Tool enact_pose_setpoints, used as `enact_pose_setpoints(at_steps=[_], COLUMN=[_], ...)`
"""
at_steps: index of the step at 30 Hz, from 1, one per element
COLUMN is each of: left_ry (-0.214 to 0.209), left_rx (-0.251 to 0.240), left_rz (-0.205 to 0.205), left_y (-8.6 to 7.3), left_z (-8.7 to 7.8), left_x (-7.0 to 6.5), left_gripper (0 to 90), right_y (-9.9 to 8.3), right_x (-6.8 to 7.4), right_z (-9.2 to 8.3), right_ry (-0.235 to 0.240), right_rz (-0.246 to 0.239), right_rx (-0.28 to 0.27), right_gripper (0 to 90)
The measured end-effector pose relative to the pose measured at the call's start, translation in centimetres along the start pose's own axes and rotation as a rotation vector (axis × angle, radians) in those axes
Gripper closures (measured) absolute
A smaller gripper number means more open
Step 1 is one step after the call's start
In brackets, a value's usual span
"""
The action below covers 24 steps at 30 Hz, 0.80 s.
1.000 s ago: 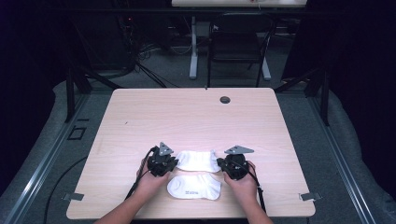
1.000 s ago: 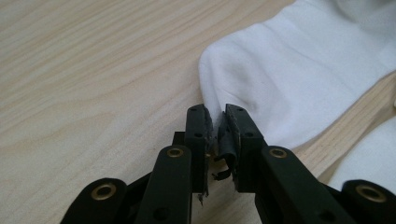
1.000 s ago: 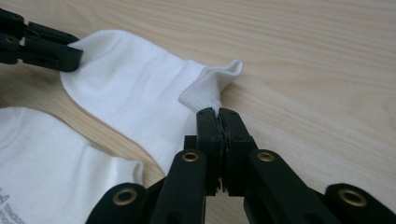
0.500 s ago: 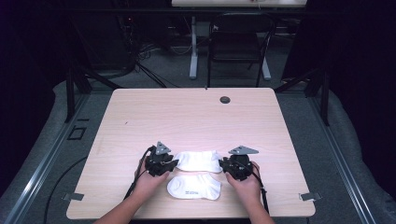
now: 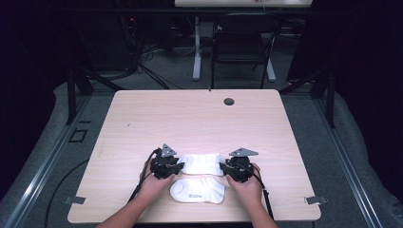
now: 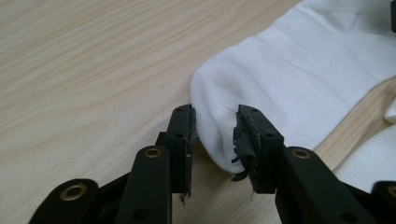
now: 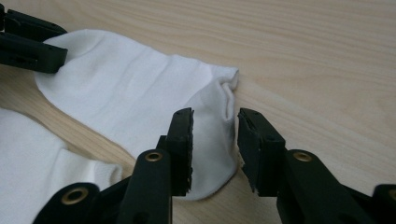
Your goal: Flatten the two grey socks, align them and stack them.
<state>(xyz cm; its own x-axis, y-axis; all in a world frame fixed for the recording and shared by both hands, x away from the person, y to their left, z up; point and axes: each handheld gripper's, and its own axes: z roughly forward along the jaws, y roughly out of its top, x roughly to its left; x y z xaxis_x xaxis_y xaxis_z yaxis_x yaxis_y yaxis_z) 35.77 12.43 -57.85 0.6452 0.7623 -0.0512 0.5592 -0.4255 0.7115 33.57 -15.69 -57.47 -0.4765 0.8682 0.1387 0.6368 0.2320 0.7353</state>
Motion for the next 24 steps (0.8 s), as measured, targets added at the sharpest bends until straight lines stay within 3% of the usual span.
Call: enact_pose_setpoints(at_steps=[7,15,24], left_ry=[-0.002,-0.027,-0.039], left_rx=[0.001,0.006,-0.022], left_rz=[0.005,-0.016,-0.036], left_y=[0.03,0.11,0.39], left_z=[0.03,0.00,-0.49], left_x=[0.01,0.31,0.63], left_gripper=[77.5,85.6,87.4], right_y=[-0.14,-0.05,0.17], right_x=[0.01,-0.04,-0.11], right_z=[0.36,0.18,-0.32], right_ry=[-0.004,0.013,0.032], right_rz=[-0.011,-0.005,0.022], right_rx=[0.032,0.031,0.005], right_gripper=[84.8,86.3,86.5])
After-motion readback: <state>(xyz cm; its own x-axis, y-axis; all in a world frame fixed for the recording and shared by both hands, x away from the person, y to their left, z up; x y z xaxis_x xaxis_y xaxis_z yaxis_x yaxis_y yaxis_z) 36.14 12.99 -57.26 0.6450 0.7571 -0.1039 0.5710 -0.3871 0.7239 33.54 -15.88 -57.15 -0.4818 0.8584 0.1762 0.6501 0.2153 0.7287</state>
